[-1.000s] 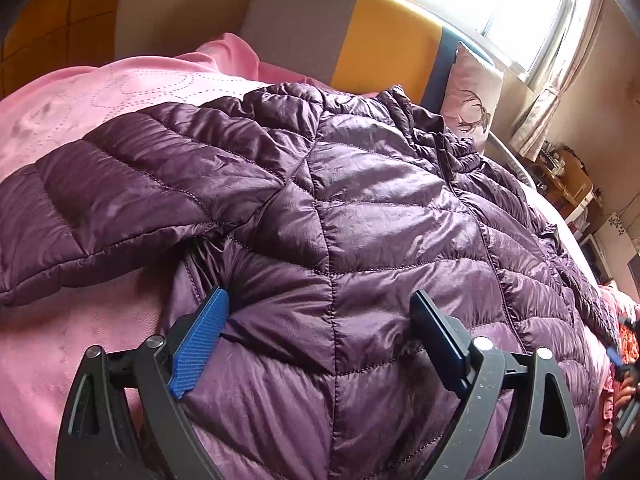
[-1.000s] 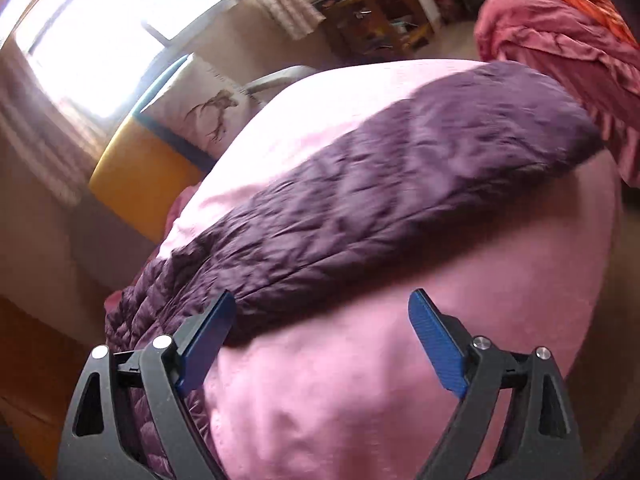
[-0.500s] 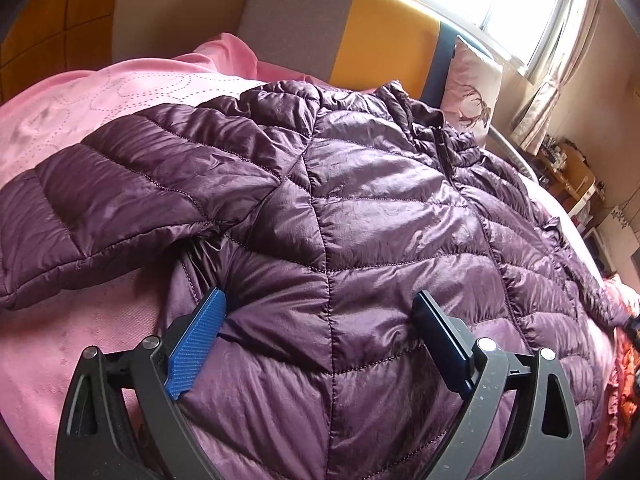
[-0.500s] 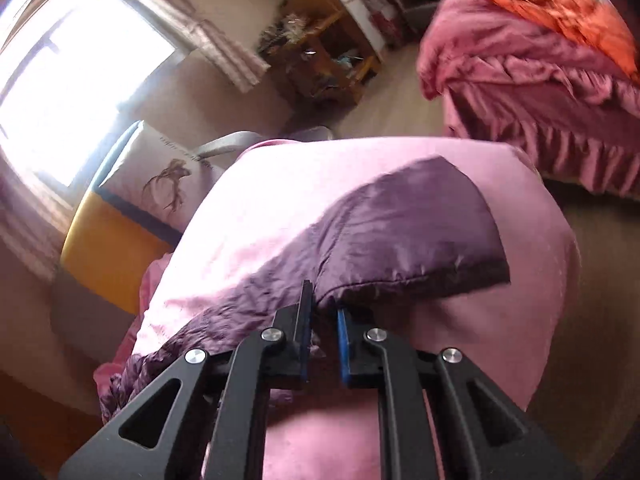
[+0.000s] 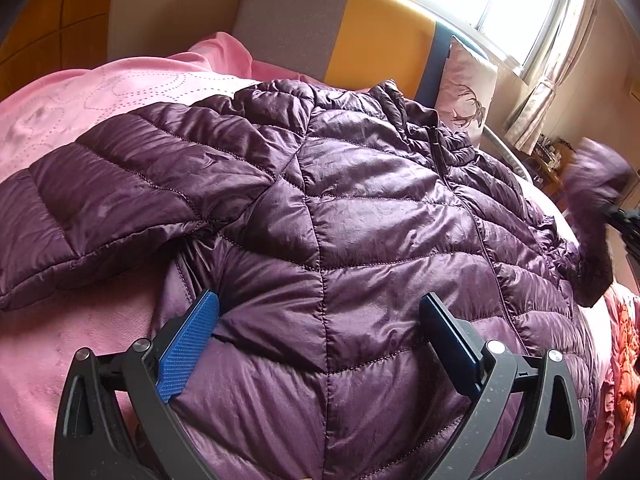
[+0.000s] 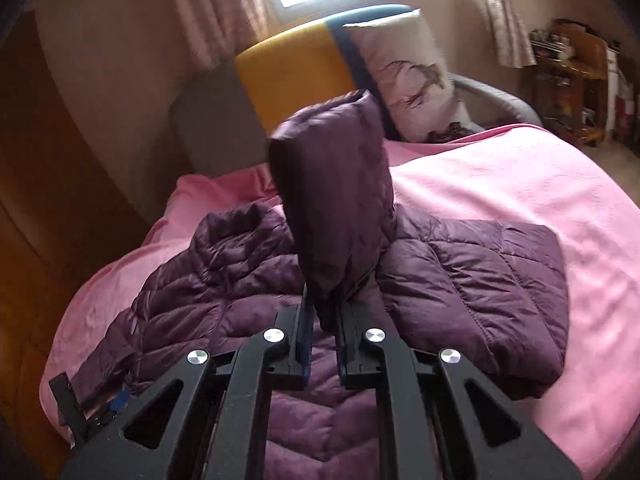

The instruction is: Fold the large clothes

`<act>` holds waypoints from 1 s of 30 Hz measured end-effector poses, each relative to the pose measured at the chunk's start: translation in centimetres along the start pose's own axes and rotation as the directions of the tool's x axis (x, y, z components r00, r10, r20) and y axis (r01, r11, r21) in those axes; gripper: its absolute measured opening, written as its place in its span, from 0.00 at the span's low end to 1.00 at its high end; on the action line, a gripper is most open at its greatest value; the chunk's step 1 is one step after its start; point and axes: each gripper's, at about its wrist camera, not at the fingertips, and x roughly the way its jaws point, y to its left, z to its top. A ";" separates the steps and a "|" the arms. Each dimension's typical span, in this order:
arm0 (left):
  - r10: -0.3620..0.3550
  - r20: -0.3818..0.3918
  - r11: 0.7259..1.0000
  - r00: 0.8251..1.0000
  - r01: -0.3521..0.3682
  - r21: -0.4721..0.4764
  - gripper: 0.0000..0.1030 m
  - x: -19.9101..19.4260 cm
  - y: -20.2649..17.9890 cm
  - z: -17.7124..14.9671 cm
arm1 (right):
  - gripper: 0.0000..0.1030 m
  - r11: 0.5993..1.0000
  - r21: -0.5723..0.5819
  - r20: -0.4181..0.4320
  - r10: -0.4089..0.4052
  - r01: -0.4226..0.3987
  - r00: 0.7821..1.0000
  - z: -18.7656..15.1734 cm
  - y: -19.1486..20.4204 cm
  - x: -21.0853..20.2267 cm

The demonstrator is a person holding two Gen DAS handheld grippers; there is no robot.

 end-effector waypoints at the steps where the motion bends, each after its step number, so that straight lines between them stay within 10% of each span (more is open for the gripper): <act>1: -0.003 0.001 1.000 1.000 0.003 -0.002 0.96 0.0 0.0 0.0 | 0.08 1.000 -0.028 -0.023 0.013 -0.014 1.000 -0.6 1.7 1.2; 9: -0.035 -0.006 0.999 0.999 0.035 -0.027 0.96 -0.3 0.5 0.2 | 0.06 0.980 -0.169 -0.192 0.069 -0.102 0.979 -4.6 10.3 9.0; 12: -0.056 -0.021 0.997 0.998 0.054 -0.054 0.96 -1.3 0.4 1.1 | 0.21 0.975 -0.174 -0.211 0.098 -0.136 0.973 -5.9 10.9 9.5; 13: -0.087 -0.011 0.993 0.996 0.086 -0.077 0.96 -1.8 0.5 1.6 | 0.40 0.974 -0.170 -0.209 0.111 -0.148 0.972 -6.1 10.7 9.1; 19: -0.253 -0.019 0.965 0.967 0.251 -0.075 0.85 -1.8 -2.3 4.6 | 0.65 0.980 -0.093 -0.157 0.158 -0.174 0.975 -7.4 7.5 5.3; 30: -0.299 -0.232 0.954 0.926 0.296 -0.046 0.81 7.4 -11.8 7.3 | 0.74 0.994 0.092 -0.107 0.065 -0.055 0.992 -10.1 -2.5 0.8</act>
